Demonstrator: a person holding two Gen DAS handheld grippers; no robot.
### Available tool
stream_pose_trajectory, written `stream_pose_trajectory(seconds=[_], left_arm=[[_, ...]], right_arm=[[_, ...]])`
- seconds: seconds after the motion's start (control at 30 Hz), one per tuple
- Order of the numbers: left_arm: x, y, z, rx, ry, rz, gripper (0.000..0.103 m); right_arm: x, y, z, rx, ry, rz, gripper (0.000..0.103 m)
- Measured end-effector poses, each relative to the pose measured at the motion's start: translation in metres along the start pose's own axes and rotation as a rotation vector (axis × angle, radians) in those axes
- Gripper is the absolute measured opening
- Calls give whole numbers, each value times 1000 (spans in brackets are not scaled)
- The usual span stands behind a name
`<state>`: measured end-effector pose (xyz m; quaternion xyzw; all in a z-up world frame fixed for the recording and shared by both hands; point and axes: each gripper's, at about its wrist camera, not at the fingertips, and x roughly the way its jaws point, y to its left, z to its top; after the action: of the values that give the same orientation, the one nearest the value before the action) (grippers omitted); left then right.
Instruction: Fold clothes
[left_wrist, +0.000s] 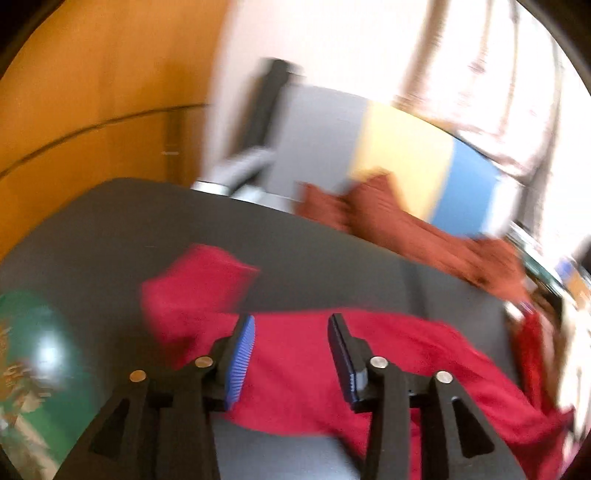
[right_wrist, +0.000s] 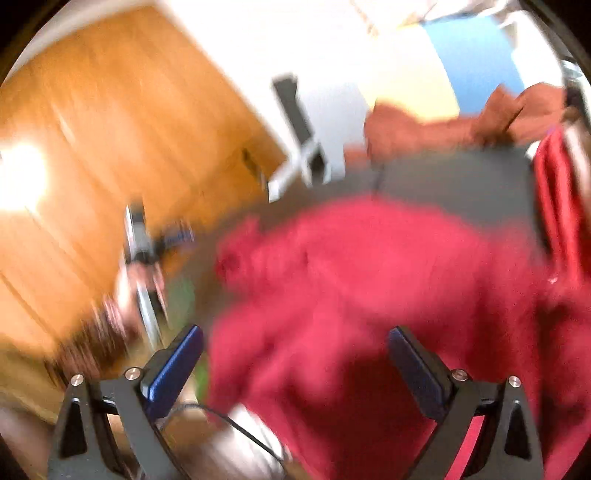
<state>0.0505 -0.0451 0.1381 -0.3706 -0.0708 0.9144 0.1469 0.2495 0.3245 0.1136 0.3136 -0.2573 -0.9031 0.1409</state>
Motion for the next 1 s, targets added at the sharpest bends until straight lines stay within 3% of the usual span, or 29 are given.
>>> stream_pose_trajectory(seconds=[0.07, 0.1, 0.13, 0.2, 0.23, 0.33, 0.4, 0.43, 0.5, 0.57, 0.67, 0.7, 0.73, 0.8, 1.0], left_arm=[[16, -38, -11, 61, 55, -87, 43], [26, -59, -20, 101, 91, -124, 43], [34, -76, -28, 138, 125, -143, 43], [44, -103, -45, 225, 174, -140, 44], [49, -114, -57, 284, 192, -123, 44], [67, -117, -85, 418, 248, 24, 44], [80, -104, -97, 420, 298, 105, 48], [80, -96, -99, 386, 293, 103, 49], [76, -83, -100, 315, 261, 82, 64], [76, -78, -104, 289, 243, 94, 66], [75, -77, -111, 280, 211, 123, 68], [75, -78, -115, 286, 199, 135, 69], [74, -78, -116, 281, 192, 139, 69], [71, -77, -115, 265, 186, 138, 70], [80, -79, -102, 271, 197, 119, 70]], right_arm=[[-6, -14, 34, 56, -54, -95, 98], [0, -23, 49, 65, -37, -176, 87], [14, -33, 61, 57, 21, -274, 71], [47, -57, 83, 25, 176, -484, 62], [62, -67, 88, 1, 241, -527, 62], [104, -90, 91, -92, 405, -586, 62], [123, -96, 87, -150, 488, -588, 65], [129, -98, 82, -166, 516, -567, 70], [140, -102, 74, -188, 562, -571, 75], [148, -104, 61, -210, 613, -579, 76], [149, -102, 47, -237, 597, -592, 76], [145, -100, 47, -227, 580, -589, 69], [142, -97, 47, -237, 568, -595, 46], [137, -90, 49, -272, 547, -616, 13], [131, -70, 74, -389, 453, -727, 12]])
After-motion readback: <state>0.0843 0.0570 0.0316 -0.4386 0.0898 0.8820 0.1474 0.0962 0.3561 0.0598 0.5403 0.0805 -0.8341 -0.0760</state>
